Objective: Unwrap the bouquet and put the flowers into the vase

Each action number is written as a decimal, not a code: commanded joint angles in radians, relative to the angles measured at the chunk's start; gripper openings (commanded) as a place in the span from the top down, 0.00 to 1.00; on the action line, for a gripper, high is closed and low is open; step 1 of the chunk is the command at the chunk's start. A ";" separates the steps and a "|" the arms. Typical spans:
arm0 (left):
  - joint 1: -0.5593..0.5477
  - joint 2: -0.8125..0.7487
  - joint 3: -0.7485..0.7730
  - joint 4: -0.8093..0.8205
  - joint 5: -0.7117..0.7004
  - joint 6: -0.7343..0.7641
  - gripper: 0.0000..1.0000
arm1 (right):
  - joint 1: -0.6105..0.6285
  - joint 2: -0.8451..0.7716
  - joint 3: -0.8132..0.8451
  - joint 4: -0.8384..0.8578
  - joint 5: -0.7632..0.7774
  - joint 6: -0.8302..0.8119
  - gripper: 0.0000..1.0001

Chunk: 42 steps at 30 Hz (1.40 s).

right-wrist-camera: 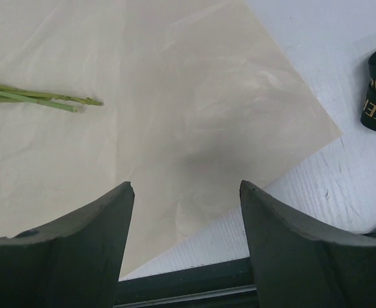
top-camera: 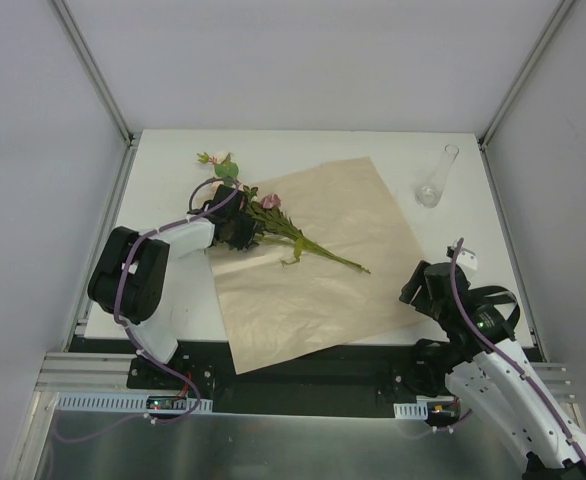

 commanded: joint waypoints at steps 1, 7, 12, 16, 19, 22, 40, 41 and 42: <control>0.001 0.011 0.032 -0.028 -0.033 -0.033 0.72 | -0.003 -0.001 0.052 -0.011 0.007 -0.015 0.30; 0.005 -0.050 -0.006 -0.028 -0.032 -0.020 1.00 | -0.003 0.003 0.063 -0.017 -0.004 -0.014 0.30; 0.005 -0.249 -0.094 -0.028 -0.071 0.021 1.00 | -0.003 0.006 0.081 -0.040 -0.001 -0.014 0.29; 0.004 -0.447 -0.169 -0.029 -0.051 0.046 1.00 | -0.003 0.003 0.098 -0.066 0.016 -0.020 0.28; 0.004 -0.591 -0.215 -0.031 -0.026 0.069 1.00 | -0.004 0.007 0.127 -0.086 0.013 -0.029 0.28; 0.004 -0.715 -0.206 -0.035 -0.020 0.176 1.00 | -0.003 0.015 0.161 -0.086 -0.038 -0.069 0.28; -0.182 -0.376 0.319 0.034 0.794 0.983 1.00 | 0.025 0.141 0.363 0.337 -0.842 -0.169 0.12; -0.194 -0.368 0.320 0.029 0.778 1.003 1.00 | 0.034 0.133 0.377 0.349 -0.808 -0.161 0.12; -0.206 -0.359 0.313 0.029 0.761 1.020 1.00 | 0.046 0.125 0.377 0.378 -0.783 -0.151 0.12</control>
